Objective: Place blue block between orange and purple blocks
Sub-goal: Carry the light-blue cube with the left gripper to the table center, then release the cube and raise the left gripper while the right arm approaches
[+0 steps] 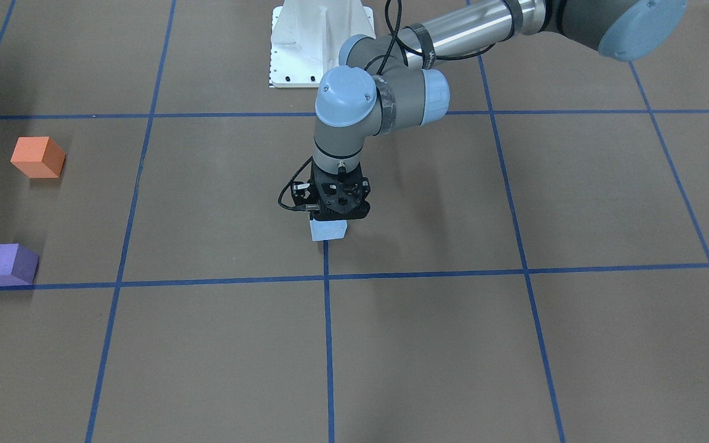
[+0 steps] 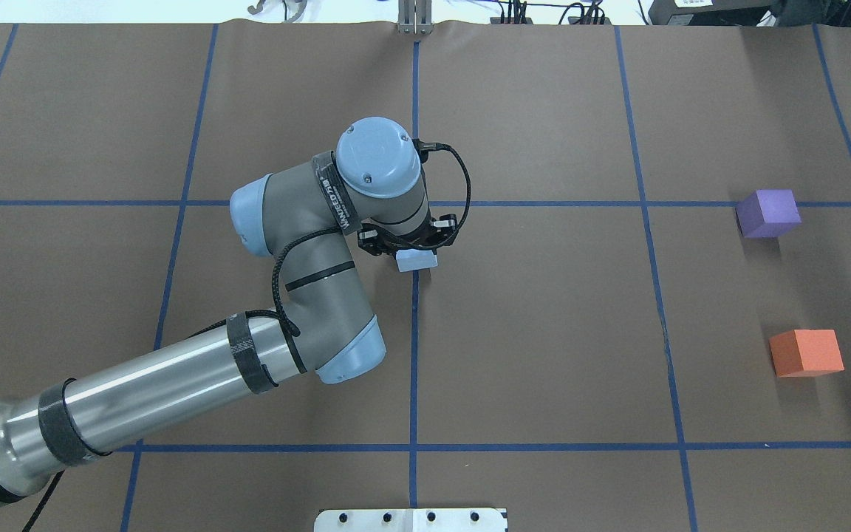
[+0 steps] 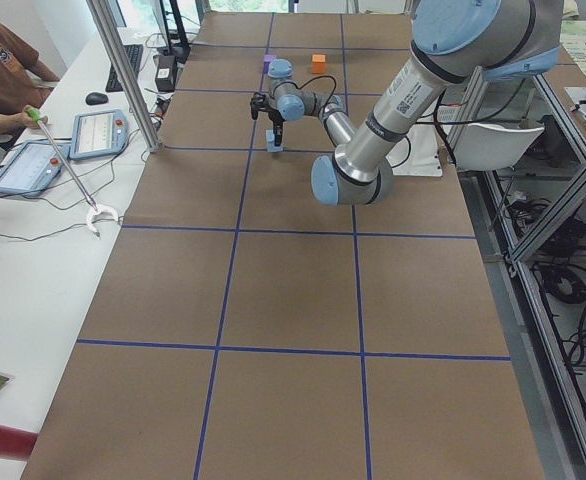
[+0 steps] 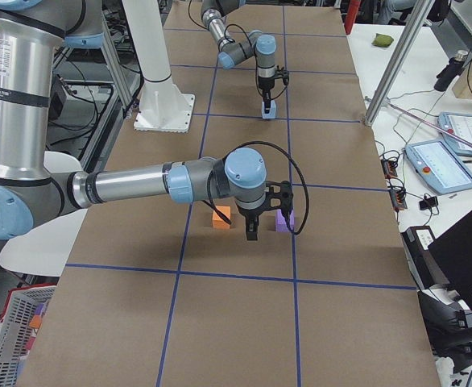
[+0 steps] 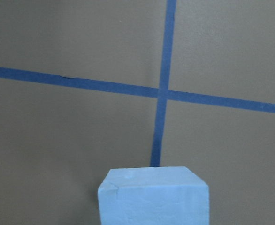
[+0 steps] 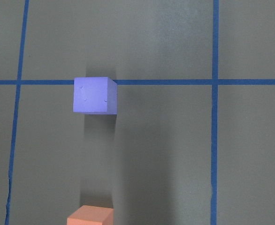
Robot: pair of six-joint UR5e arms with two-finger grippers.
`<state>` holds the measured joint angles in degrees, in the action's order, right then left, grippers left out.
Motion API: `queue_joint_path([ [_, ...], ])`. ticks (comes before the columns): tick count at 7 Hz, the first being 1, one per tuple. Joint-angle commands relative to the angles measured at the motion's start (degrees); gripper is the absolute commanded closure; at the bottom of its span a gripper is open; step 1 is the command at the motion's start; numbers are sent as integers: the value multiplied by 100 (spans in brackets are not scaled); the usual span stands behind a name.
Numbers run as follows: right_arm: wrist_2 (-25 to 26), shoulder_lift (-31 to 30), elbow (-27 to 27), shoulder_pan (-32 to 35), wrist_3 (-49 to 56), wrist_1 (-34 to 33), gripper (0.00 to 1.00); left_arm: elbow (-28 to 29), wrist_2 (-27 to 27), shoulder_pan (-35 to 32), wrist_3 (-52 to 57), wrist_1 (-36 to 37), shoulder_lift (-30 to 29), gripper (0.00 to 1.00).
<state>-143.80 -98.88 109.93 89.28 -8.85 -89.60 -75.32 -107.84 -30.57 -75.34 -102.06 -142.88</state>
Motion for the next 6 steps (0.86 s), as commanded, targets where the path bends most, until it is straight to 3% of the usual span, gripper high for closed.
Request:
queue_joint_path([
  [1,-8,498,281,-557,-1216,-48,0,44,27,42,99,-16,-47,0],
  [2,44,1049,832,-1222,-2564,-336,0,44,35,34,99,-15,-30,0],
  [3,210,2168,1046,-1820,-3656,-1078,0,18,35,-19,116,-33,-4,0],
  [4,699,3415,1057,-2444,-3972,-2269,0,-18,-69,-237,256,28,5,0],
  [5,1252,4176,1048,-3051,-4306,-2838,0,-235,-575,-587,614,142,327,0],
  [6,1580,4323,1031,-3553,-4622,-2818,0,-751,-1145,-1113,1070,195,905,0],
])
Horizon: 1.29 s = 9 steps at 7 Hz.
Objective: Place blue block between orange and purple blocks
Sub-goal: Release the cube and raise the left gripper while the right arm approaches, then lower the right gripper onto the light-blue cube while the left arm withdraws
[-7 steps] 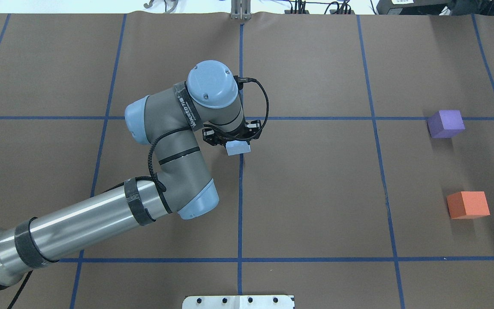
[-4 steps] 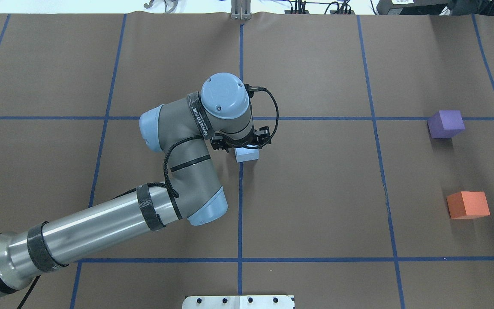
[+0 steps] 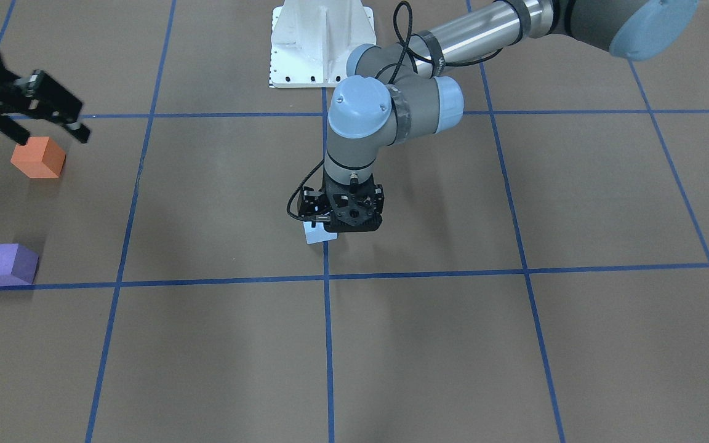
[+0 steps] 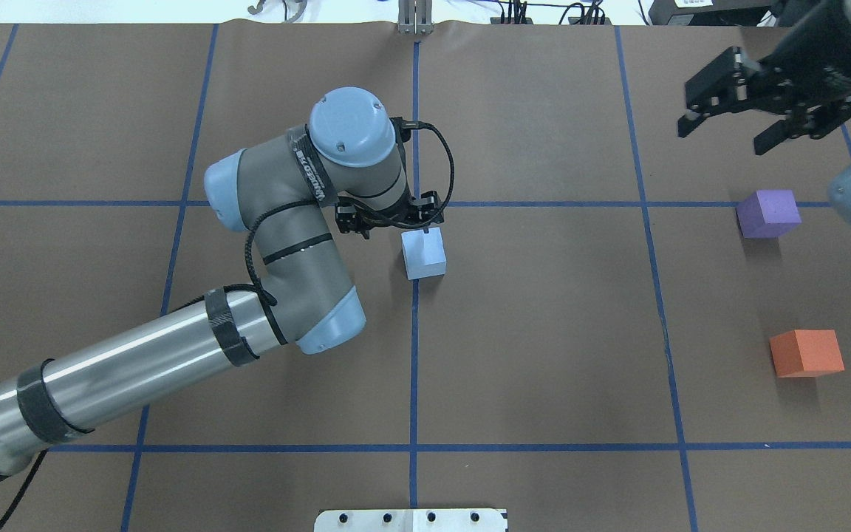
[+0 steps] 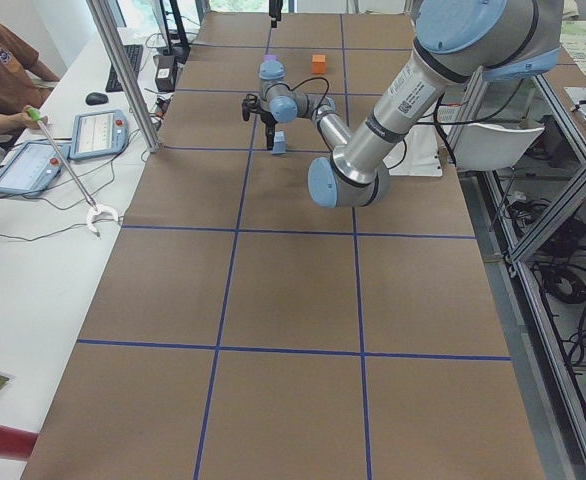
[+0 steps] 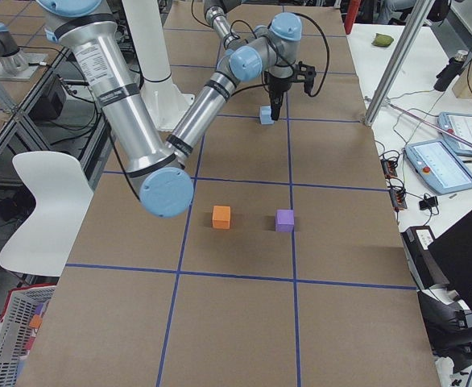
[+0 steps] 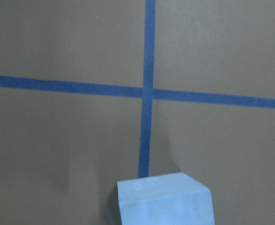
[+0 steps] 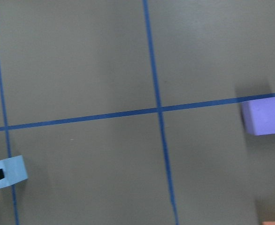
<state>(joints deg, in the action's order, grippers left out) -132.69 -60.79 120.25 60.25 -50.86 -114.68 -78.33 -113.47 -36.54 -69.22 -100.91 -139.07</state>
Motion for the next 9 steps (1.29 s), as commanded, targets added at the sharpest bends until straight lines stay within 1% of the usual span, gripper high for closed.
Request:
queue_joint_path([
  [1,942,707,-45,-1168,-485,-309,0,-986,-1006,-1008,1115,81,1270,0],
  [2,1382,900,-237,-1574,-704,-231,0,-1444,-1367,-1526,1791,115,1982,0],
  [3,1604,1006,-535,-1865,-732,161,0,-1683,-1762,-2106,2407,124,2459,0],
  [4,1963,1034,-930,-2207,-915,739,0,-1807,-1914,-2521,3014,124,2847,0],
  [5,2219,1156,-1516,-2445,-1160,1433,0,-1835,-1924,-2890,3751,124,3216,0],
  [6,2360,1400,-2088,-2570,-1163,1779,0,-1765,-1907,-3233,4497,246,3403,0],
  [7,2379,1760,-2738,-2640,-1137,1956,0,-1765,-1907,-3611,5314,561,3500,0],
  [8,2458,1937,-3371,-2728,-1145,2550,0,-1712,-1881,-3989,5992,651,3640,0],
  [9,2467,2043,-3716,-2764,-1145,2904,0,-1529,-1863,-4123,6260,678,3633,0],
])
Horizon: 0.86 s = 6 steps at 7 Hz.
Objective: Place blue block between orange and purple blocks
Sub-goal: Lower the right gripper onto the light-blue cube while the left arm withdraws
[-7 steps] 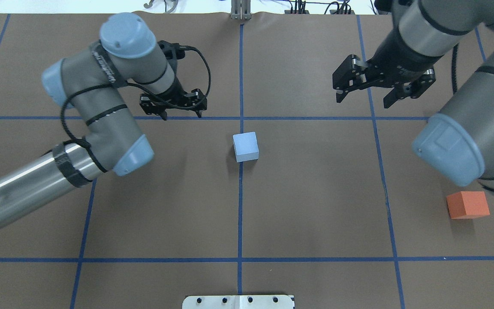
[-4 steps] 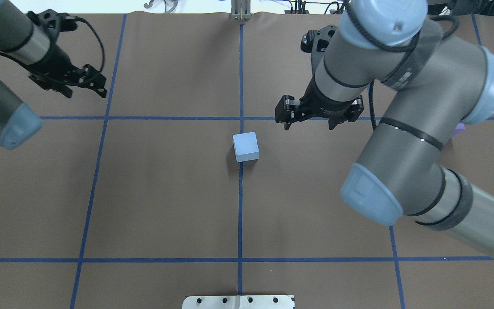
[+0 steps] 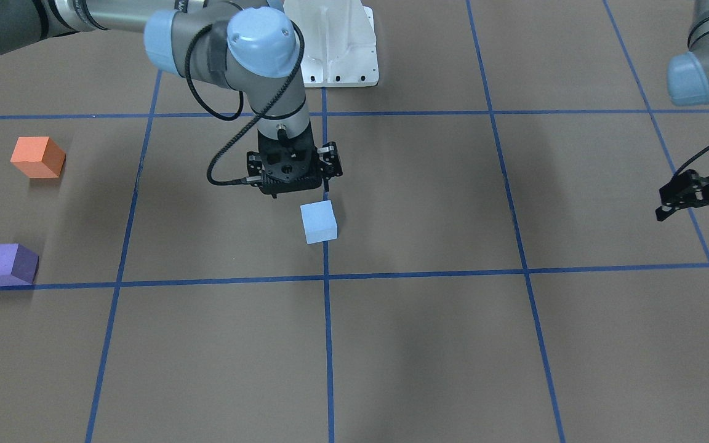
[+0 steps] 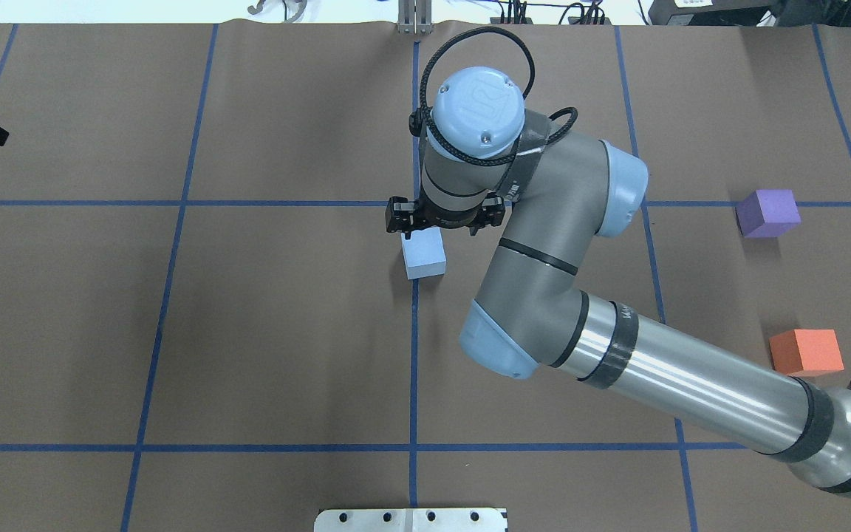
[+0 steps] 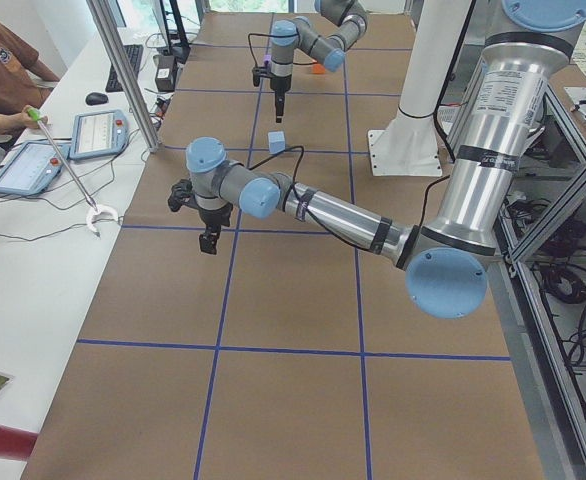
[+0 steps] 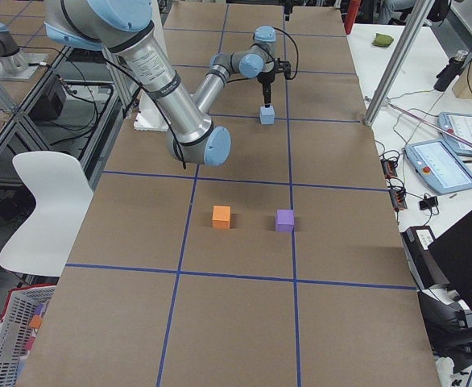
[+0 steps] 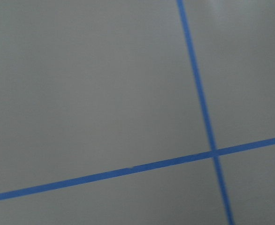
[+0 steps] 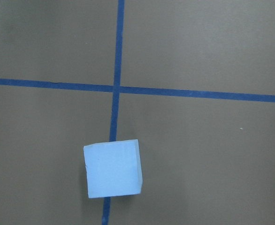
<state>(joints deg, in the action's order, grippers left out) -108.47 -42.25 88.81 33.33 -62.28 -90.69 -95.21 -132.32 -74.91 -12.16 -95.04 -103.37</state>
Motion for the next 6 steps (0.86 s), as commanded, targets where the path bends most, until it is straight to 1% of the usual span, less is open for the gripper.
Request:
queue_joint_path([
  [1,167,400,-906,-98,66,517,0,204,31,-288,574,91,72,0],
  [2,307,420,-1058,-142,136,526,0,213,31,-288,574,91,80,0],
  [4,326,394,-1111,-151,330,500,0,336,31,-279,583,56,80,0],
  [6,431,385,-1270,-361,322,508,0,336,39,-279,583,56,72,0],
])
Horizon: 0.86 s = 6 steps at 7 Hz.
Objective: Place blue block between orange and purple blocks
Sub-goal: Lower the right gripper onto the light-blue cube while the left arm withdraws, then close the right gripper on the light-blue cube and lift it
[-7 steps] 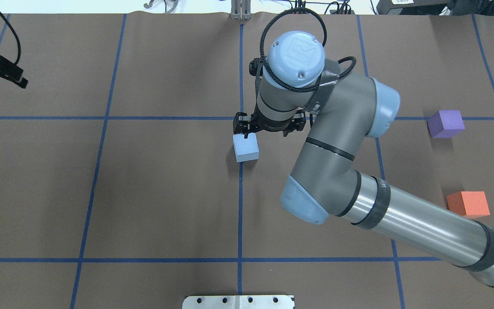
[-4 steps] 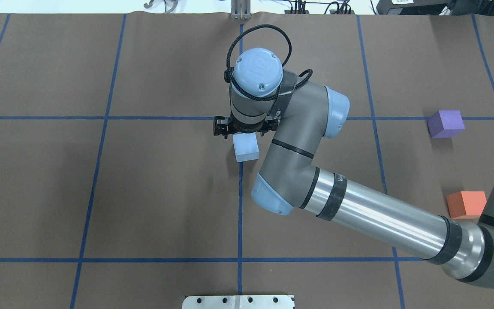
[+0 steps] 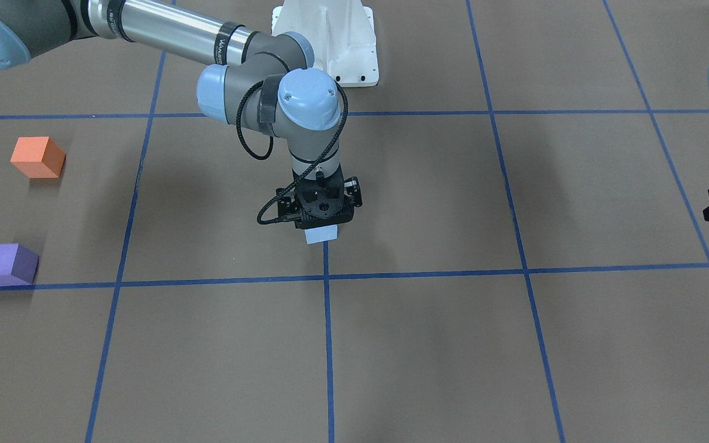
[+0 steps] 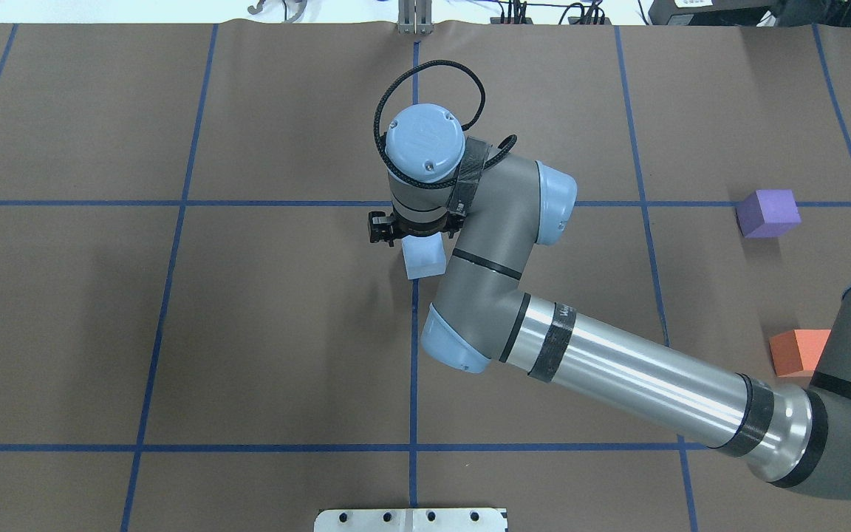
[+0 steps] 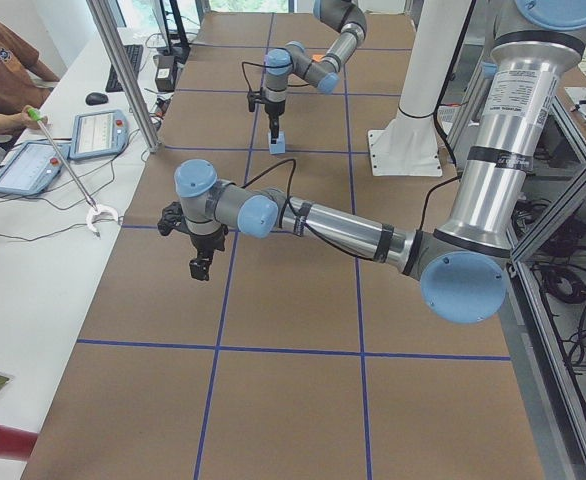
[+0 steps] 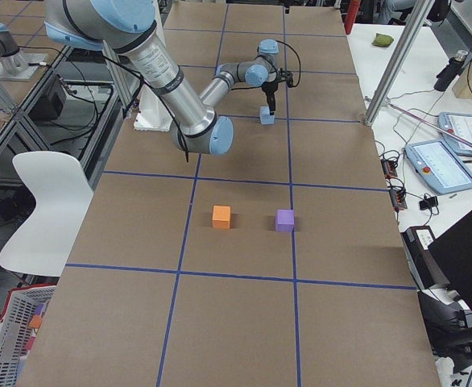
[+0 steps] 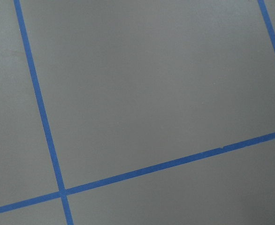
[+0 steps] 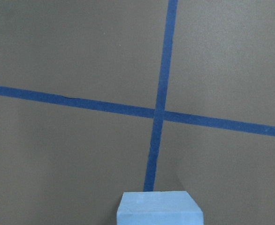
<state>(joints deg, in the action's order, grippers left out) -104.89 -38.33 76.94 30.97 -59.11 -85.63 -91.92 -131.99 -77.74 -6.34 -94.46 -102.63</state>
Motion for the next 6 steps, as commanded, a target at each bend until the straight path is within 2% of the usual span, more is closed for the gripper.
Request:
queue_joint_path([
  [1,179,-34,-152,-204,4,12,0,8,7,5,1,15,-3,0],
  [2,223,-43,-205,-257,-57,12,43,16,15,-4,1,15,-3,0],
  [3,276,-34,-144,-249,12,20,99,8,15,-83,1,15,-3,0],
  [4,250,-25,22,-197,-4,-14,100,-36,-2,-179,88,-20,84,0],
  [5,224,-77,319,-92,-31,-267,100,-10,-20,-302,672,6,181,0],
  [6,215,-452,1114,-4,-22,-922,100,-10,-11,-312,808,6,208,0],
])
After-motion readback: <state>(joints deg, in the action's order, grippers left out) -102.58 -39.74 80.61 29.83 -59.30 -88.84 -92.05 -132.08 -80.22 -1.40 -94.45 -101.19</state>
